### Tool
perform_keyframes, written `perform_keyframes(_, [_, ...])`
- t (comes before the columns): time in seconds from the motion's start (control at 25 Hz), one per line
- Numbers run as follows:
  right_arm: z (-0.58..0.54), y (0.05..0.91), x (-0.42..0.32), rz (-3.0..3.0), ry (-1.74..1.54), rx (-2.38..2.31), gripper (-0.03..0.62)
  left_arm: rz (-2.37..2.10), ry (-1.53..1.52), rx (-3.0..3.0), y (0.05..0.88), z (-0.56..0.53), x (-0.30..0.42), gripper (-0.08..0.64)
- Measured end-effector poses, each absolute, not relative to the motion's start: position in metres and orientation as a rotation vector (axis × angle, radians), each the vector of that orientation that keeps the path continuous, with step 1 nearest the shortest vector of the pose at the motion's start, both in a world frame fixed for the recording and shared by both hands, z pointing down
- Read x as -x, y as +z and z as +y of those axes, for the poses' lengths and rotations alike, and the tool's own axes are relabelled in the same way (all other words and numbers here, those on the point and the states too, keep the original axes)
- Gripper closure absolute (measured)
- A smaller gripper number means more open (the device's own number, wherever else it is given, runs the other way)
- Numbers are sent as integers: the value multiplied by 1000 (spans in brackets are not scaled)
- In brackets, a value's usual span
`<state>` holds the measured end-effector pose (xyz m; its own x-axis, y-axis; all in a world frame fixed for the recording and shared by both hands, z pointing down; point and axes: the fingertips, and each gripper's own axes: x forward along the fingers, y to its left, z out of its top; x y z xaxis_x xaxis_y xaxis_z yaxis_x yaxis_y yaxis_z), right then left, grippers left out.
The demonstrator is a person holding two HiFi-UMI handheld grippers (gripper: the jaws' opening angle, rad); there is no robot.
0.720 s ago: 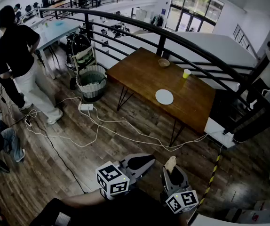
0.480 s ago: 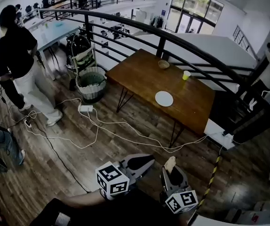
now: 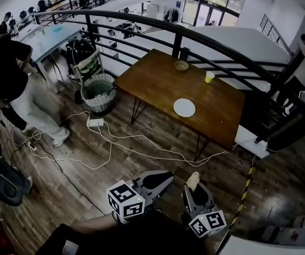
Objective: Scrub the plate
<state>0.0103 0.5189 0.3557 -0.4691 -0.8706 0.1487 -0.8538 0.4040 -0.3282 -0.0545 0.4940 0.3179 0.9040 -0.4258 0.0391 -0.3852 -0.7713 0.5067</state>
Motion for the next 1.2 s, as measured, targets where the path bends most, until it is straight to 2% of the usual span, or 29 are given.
perform_keyframes(0.64, [361,367,14,2595,-594,1801,436,-410,-123,-2459,336,322,72,515])
perform_keyframes(1.2, [290,393,34,2557,-767,1850,436,-392,-104,-2374,363,248,93,515])
